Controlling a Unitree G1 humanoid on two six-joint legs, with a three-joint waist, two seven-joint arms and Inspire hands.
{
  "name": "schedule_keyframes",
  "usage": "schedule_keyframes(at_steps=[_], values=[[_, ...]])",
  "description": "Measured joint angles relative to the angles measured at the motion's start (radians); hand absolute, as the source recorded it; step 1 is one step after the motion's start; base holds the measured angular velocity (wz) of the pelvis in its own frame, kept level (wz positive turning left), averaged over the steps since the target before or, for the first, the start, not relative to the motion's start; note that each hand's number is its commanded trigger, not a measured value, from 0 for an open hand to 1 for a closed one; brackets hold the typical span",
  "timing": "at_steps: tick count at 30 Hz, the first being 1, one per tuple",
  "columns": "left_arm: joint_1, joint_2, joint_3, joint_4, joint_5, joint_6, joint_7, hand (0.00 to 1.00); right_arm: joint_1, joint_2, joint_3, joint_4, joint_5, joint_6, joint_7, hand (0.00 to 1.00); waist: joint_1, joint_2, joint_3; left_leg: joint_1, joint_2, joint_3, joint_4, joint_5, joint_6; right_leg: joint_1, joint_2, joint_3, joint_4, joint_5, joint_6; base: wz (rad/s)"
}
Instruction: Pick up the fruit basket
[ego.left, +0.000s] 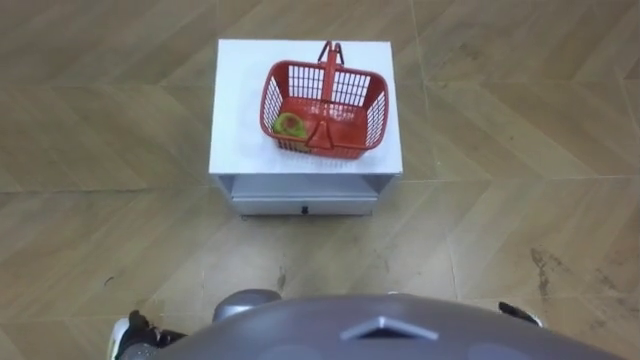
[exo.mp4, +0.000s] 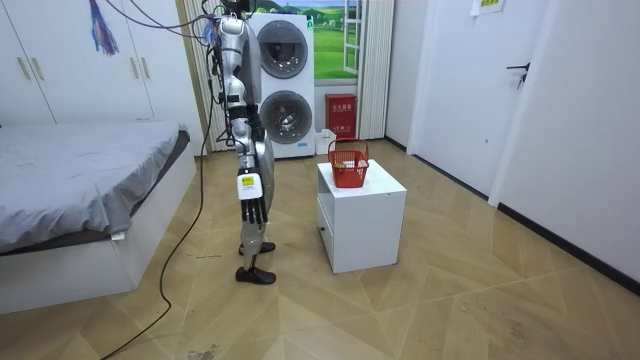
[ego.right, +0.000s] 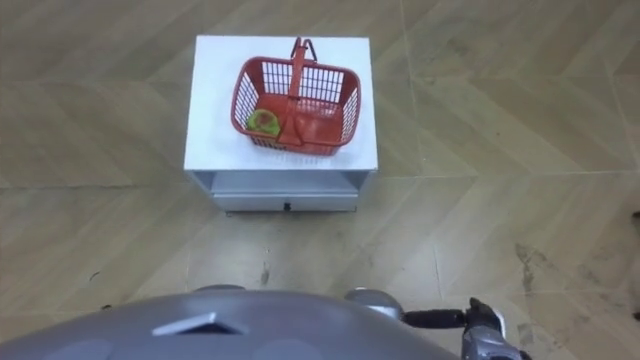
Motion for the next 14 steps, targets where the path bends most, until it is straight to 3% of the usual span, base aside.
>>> schedule_keyframes(at_steps=[3, 6, 8, 14], values=[[-0.006, -0.005, 0.001, 0.009, 0.001, 0.02, -0.018, 0.0, -0.014, 0.001, 0.003, 0.003, -0.002, 0.031, 0.001, 0.0, 0.0, 0.009, -0.0002, 0.0, -0.001, -0.003, 0.002, 0.0, 0.0, 0.001, 0.0, -0.001, 0.0, 0.0, 0.0, 0.0], [-0.011, -0.013, 0.004, 0.009, 0.002, 0.02, -0.024, 0.0, -0.032, 0.005, 0.003, 0.003, -0.002, 0.032, 0.009, 0.0, 0.001, 0.013, 0.0011, -0.001, -0.001, -0.01, 0.002, 0.001, -0.001, 0.003, 0.0, -0.005, 0.0, 0.0, 0.0, 0.05], [-0.013, -0.017, 0.004, 0.006, 0.003, 0.023, -0.038, 0.0, -0.043, 0.008, 0.005, 0.002, 0.0, 0.033, 0.017, 0.0, 0.0, 0.009, 0.0051, -0.002, -0.002, -0.017, 0.003, 0.001, -0.001, 0.005, 0.0, -0.006, -0.001, 0.0, 0.0, 0.09], [-0.02, -0.021, 0.005, 0.008, 0.004, 0.05, -0.084, 0.0, -0.061, 0.007, 0.006, 0.003, -0.001, 0.06, 0.072, 0.0, 0.002, 0.004, 0.0045, 0.0, -0.001, -0.023, 0.006, 0.001, -0.002, 0.01, 0.001, -0.009, -0.006, 0.0, 0.0, 0.04]])
